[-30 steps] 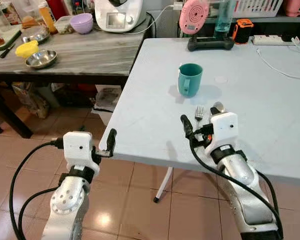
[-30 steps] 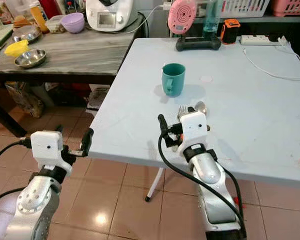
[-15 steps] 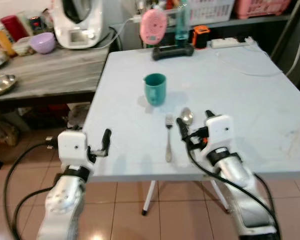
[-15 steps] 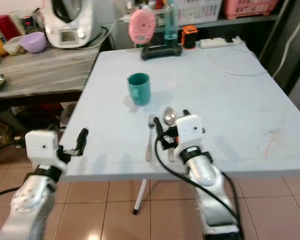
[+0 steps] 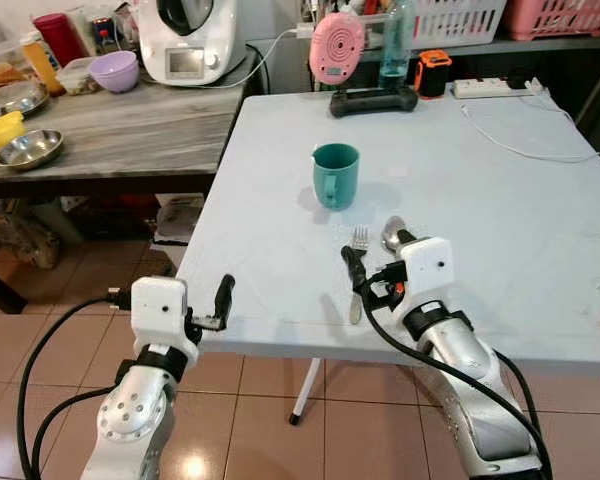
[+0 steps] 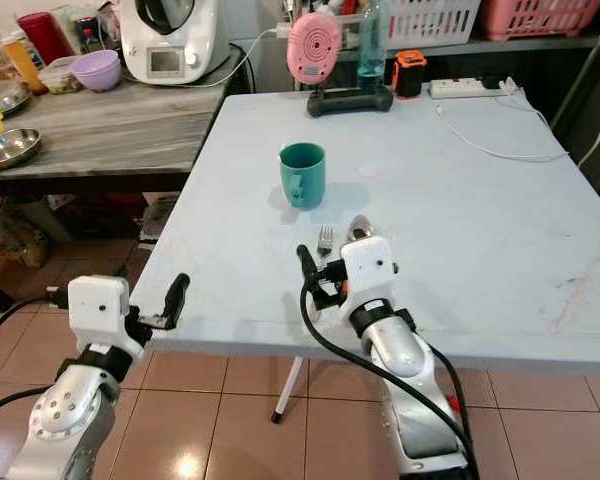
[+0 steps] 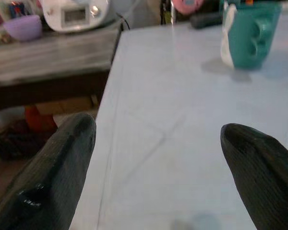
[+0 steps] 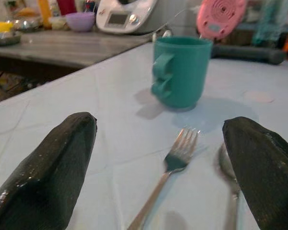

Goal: Setting the table

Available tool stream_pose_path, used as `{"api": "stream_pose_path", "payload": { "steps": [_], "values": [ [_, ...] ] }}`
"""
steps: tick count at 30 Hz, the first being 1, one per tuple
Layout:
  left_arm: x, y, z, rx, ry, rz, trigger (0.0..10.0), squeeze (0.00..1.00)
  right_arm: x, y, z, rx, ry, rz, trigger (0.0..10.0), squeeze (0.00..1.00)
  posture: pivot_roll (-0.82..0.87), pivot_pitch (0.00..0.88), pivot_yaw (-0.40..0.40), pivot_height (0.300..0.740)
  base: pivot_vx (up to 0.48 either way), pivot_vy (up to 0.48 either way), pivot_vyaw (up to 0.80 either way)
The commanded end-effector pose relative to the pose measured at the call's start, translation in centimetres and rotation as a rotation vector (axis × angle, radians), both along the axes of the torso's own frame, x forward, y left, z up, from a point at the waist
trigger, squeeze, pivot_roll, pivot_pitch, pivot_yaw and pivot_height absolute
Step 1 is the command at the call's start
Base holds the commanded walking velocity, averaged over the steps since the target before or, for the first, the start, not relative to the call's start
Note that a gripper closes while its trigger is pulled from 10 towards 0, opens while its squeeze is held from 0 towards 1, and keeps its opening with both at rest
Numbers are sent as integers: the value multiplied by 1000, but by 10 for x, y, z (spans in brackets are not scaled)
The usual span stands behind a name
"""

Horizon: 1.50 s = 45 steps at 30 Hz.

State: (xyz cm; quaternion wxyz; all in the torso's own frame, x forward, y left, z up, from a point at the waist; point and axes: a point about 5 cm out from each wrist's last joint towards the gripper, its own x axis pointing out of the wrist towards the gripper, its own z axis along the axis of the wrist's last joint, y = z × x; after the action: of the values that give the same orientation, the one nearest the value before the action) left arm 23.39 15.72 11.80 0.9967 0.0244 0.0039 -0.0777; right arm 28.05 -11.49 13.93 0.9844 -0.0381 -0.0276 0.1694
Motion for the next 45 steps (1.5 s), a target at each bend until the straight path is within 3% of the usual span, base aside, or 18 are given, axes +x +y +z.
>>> {"api": "stream_pose_path", "payload": {
  "steps": [1, 9, 11, 21, 36, 37, 38, 39, 40, 45],
  "values": [
    [-4, -2, 0, 18, 7, -43, 10000, 0, -3, 7, 1, 18, 6, 19, 10000, 0, -76, 120, 106, 740, 0, 0, 0],
    [-11, -16, -3, 8, 22, -204, 10000, 0, 3, 7, -9, 88, 100, -26, 10000, 0, -74, 135, 110, 740, 0, 0, 0],
    [-14, -21, -2, 20, 18, -270, 10000, 0, 6, 12, -10, 91, 122, -24, 10000, 0, -74, 140, 112, 740, 0, 0, 0],
    [-11, -25, 6, -30, 3, -371, 10000, 0, 19, 33, -8, 111, 186, 2, 10000, 0, -83, 143, 103, 740, 0, 0, 0],
    [-10, -23, 7, -55, 0, -391, 10000, 0, 26, 23, -29, 117, 341, -129, 10000, 0, -78, 142, 103, 740, 0, 0, 0],
    [-10, -23, 7, -56, 1, -393, 10000, 0, 26, 22, -30, 118, 347, -139, 6588, 0, -78, 142, 103, 740, 0, 0, 0],
    [-10, -23, 7, -57, 2, -394, 10000, 0, 27, 21, -30, 119, 351, -146, 6588, 0, -78, 142, 103, 740, 0, 0, 0],
    [-10, -23, 7, -57, 3, -395, 10000, 0, 27, 21, -31, 120, 356, -153, 5333, 0, -79, 143, 105, 740, 0, 0, 0],
    [-9, -22, 7, -56, 3, -397, 10000, 0, 27, 19, -33, 115, 367, -172, 0, 0, -78, 143, 106, 740, 0, 0, 0],
    [-8, -21, 7, -55, 4, -398, 10000, 0, 27, 14, -33, 113, 377, -218, 0, 0, -78, 142, 108, 740, 0, 0, 0]
  ]
}}
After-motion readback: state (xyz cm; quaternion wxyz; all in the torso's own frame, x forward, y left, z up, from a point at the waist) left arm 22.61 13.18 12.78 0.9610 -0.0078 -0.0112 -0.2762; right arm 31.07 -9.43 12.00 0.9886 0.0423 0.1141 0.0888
